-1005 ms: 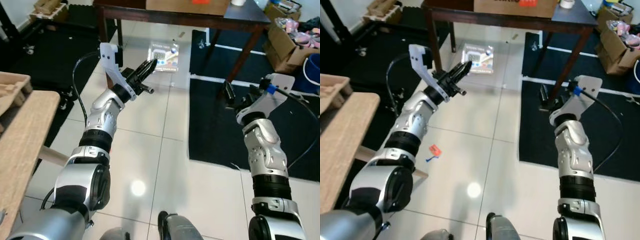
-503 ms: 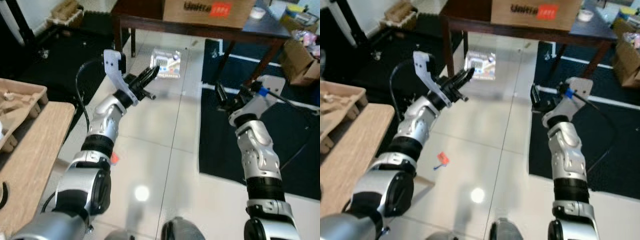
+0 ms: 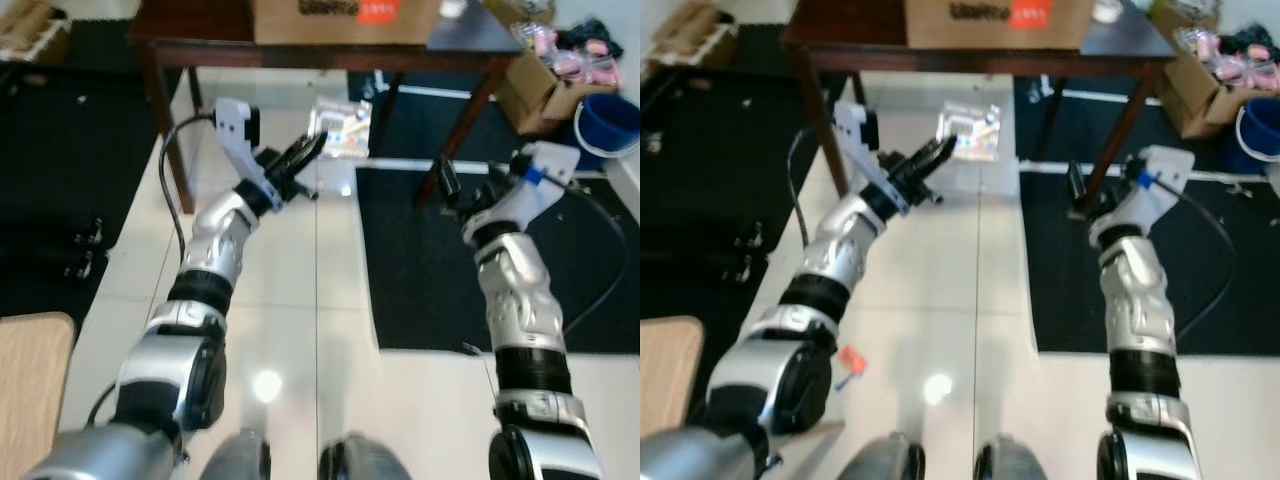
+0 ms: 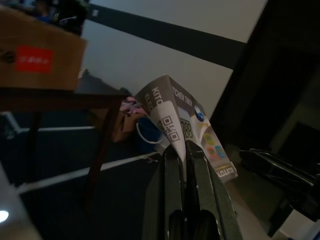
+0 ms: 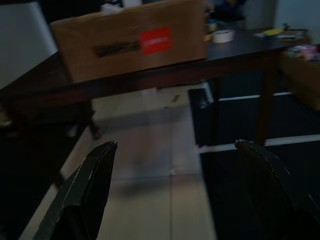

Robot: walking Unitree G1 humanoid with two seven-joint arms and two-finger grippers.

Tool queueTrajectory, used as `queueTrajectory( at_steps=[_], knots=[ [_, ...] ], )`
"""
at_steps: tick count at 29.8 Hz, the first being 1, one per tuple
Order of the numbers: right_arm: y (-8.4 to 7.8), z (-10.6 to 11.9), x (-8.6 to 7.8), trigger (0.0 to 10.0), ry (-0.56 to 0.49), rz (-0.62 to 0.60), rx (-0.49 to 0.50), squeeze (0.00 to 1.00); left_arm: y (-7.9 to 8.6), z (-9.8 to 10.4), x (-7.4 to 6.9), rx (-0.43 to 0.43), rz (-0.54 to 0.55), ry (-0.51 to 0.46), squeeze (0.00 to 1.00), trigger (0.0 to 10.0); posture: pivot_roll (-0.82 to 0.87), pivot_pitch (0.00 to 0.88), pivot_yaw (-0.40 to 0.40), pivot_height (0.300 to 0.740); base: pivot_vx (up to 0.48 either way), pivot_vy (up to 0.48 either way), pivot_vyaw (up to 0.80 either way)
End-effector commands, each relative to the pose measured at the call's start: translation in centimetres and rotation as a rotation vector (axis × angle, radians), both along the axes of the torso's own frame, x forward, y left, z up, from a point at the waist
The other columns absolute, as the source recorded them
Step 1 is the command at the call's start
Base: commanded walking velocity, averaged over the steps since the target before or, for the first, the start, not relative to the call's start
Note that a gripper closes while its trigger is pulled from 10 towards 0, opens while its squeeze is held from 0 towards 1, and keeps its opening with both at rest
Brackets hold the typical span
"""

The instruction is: Picking trash to rubbish bin

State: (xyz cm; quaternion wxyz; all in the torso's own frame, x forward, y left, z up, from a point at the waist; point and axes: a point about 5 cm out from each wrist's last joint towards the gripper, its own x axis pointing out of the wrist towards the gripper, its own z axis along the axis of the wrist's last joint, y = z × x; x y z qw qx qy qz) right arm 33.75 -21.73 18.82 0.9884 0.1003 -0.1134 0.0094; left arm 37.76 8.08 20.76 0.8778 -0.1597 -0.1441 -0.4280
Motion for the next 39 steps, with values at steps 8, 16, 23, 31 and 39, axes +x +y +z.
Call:
queueTrajectory(
  at_steps=[8, 16, 23, 31, 39],
  knots=[
    [-0.8, -0.2, -0.3, 10.0, 0.0, -0.031, 0.004, 0.0, -0.6, 0.0, -0.2, 0.005, -0.027, -0.009, 0.0, 10.0, 0.07, 0.11, -0.024, 0.74, 0.344, 0.0, 0.0],
    [-0.8, -0.2, -0.3, 10.0, -0.003, -0.033, 0.008, 0.0, -0.8, 0.2, -0.2, 0.002, -0.037, -0.015, 0.0, 10.0, 0.07, 0.111, -0.02, 0.74, 0.344, 0.0, 0.0],
    [-0.9, -0.2, -0.4, 10.0, 0.004, -0.038, 0.01, 0.0, -1.1, 0.2, -0.3, -0.001, -0.052, -0.019, 0.0, 10.0, 0.07, 0.111, -0.017, 0.74, 0.344, 0.0, -0.34],
    [-0.9, -0.1, -0.4, 10.0, -0.005, -0.04, 0.009, 0.0, -1.2, 0.2, -0.4, 0.0, -0.059, -0.02, 0.0, 10.0, 0.06, 0.107, -0.018, 0.74, 0.342, 0.0, -0.56],
    [-0.9, 0.0, -0.4, 10.0, -0.01, -0.036, 0.005, 0.0, -1.5, 0.3, -0.5, -0.002, -0.071, -0.024, 0.0, 10.0, 0.06, 0.098, -0.018, 0.74, 0.342, 0.0, 0.0]
  ],
)
